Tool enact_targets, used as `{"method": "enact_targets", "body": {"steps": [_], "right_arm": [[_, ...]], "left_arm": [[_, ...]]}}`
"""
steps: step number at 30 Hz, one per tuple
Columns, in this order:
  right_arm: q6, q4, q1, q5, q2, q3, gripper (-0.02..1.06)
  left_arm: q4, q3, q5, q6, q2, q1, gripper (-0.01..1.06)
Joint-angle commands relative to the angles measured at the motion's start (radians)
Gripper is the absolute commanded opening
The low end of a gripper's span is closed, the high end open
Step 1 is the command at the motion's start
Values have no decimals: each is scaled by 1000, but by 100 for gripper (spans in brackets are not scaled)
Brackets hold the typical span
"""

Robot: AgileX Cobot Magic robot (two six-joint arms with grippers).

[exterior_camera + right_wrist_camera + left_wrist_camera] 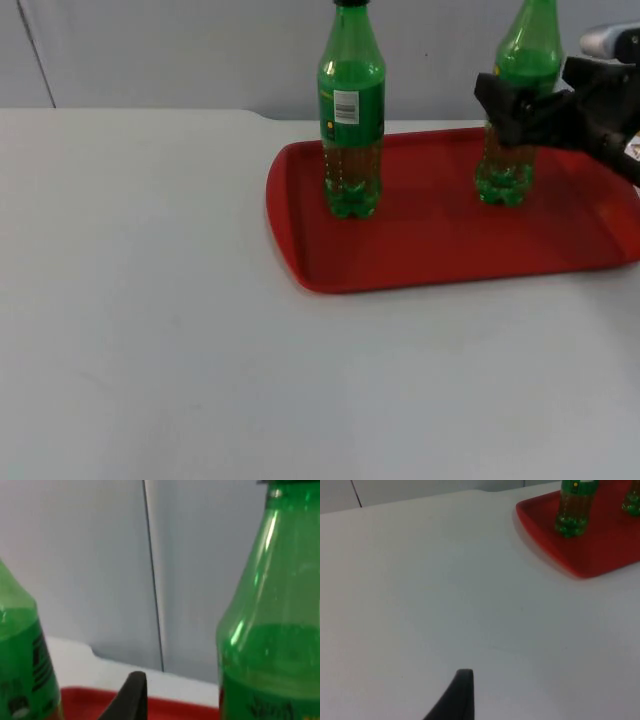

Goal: Place the bottle upright on the tray.

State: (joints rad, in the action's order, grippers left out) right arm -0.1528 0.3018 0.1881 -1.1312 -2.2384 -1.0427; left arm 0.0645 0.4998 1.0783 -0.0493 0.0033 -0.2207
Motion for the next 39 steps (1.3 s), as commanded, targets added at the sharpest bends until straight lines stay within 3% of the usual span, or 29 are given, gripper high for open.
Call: {"method": "enact_targets", "body": {"steps": [1,7,10,13,14,17,20,21,25,26,29,39], "right_arm": [[12,2,8,48,53,51,105],[63,-130,6,147,199,210,105],[63,-132,6,215,263,258,105],[63,-128,8,433,366,286,105],[63,-128,8,433,366,286,105],[63,-128,22,708,462,286,105],[10,-130,34,892,555,286,105],[10,-130,34,892,555,286,105],[-112,-130,34,1106,687,286,105],[-112,-130,34,1106,687,286,105],[-116,-137,34,1268,786,283,105],[-84,-222,34,1445,935,283,105]], "left_arm": [[-2,-5,-3,2,-3,1,105],[-2,-5,-3,2,-3,1,105],[-2,-5,-3,2,-3,1,105],[-2,-5,-3,2,-3,1,105],[-2,-5,-3,2,-3,1,105],[-2,-5,-3,2,-3,1,105],[-2,-5,-3,2,-3,1,105],[-2,-5,-3,2,-3,1,105],[-2,-5,-3,2,-3,1,105],[-2,-5,-3,2,-3,1,105],[-2,-5,-3,2,-3,1,105],[-2,-5,-3,2,-3,1,105]]}}
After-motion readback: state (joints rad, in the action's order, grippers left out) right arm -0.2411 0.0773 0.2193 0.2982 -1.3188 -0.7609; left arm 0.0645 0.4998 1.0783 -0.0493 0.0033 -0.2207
